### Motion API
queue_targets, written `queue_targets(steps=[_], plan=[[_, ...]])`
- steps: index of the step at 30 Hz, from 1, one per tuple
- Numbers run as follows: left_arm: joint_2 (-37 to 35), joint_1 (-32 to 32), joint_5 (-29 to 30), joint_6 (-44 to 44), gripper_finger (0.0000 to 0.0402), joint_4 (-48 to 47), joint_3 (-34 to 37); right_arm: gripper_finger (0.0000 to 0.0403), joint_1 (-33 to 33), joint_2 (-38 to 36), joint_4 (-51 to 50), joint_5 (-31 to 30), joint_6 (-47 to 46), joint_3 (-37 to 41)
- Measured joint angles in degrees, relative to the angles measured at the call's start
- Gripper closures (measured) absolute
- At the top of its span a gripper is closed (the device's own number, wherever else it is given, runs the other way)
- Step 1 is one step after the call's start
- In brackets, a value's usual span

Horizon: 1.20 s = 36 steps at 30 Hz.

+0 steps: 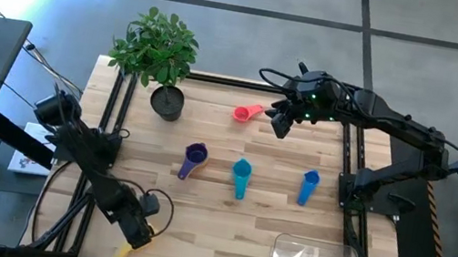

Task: Nest measuring cups in basket
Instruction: Stack the yellow measuring cup on the violet measuring cup

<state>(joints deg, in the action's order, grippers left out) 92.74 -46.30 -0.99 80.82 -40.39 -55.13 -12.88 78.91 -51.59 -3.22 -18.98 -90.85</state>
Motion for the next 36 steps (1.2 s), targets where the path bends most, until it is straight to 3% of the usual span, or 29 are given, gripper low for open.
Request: queue_targets(steps=[17,36], plan=[[1.02,0.07,-0.26,0.48,0.0339,-0.5,-3.11,0.0253,0.0,0.0,-0.04,-0.04,0.0,0.0],[1.0,2.23,-1.72,-4.98,0.0339,-2.2,-4.15,0.0253,0.0,0.0,-0.04,-0.05,0.0,0.0]])
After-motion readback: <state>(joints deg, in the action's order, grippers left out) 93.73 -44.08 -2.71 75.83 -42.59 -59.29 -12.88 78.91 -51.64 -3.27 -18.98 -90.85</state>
